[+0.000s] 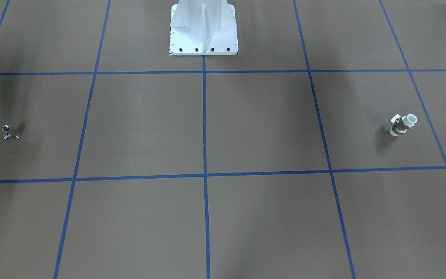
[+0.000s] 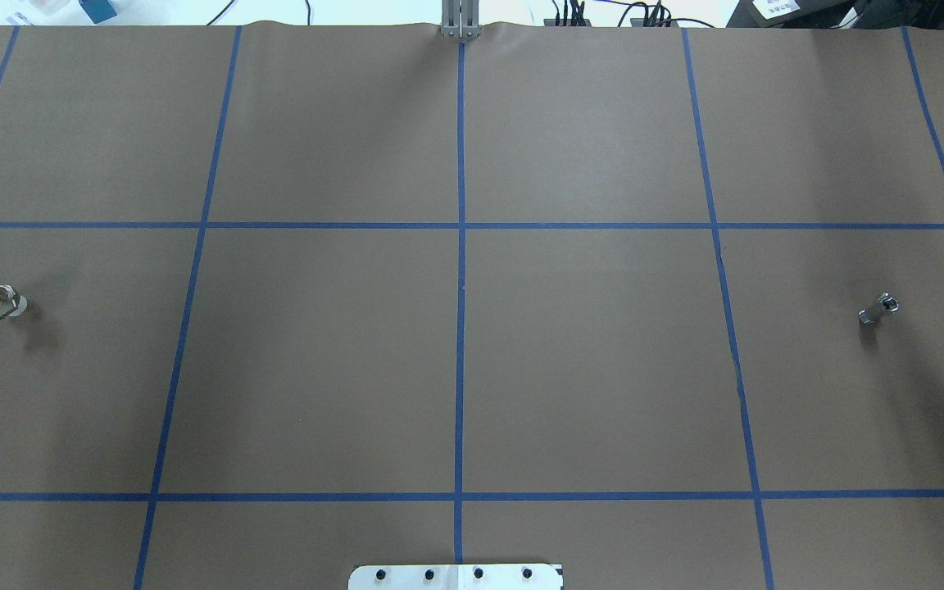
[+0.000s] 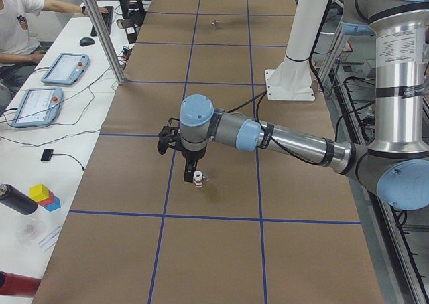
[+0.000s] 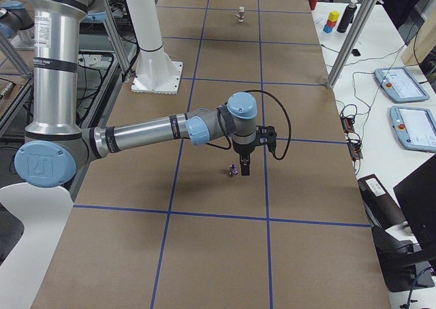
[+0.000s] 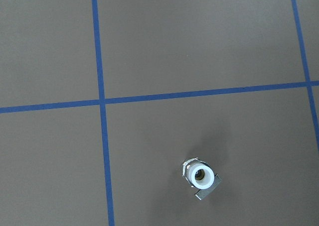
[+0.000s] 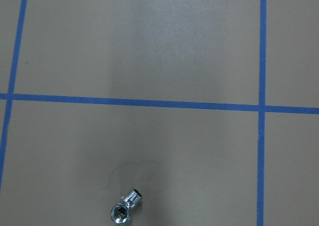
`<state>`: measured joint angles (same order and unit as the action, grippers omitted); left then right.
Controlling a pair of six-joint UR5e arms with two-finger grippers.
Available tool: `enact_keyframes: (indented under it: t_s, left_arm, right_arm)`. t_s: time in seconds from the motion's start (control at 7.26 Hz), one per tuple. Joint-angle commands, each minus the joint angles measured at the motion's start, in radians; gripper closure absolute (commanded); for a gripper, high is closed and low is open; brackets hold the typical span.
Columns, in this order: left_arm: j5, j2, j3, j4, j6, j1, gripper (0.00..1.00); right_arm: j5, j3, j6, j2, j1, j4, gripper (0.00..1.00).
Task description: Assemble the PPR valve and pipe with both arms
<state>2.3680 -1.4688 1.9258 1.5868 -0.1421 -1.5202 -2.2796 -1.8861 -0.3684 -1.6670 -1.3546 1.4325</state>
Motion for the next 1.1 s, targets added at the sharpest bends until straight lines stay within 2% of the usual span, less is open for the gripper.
enact_keyframes:
  t_s: [0.0,0.41,0.96]
  left_arm:
    - [-0.02,0.011,0.005,-0.002,-0.002,0.002,0.0]
    - [0.002,0.083,0.036,0.016,0.009,0.0,0.0]
    - [0.02,0.097,0.038,0.035,-0.001,0.012,0.0]
  right_arm:
    - [-0.001,-0.002,0.0,-0.017,0.0,0.005,0.0]
    - [-0.014,0.007,-0.006,-0.023,0.002,-0.004,0.0]
    - [-0.032,0.007,-0.004,-0.027,0.006,-0.006,0.0]
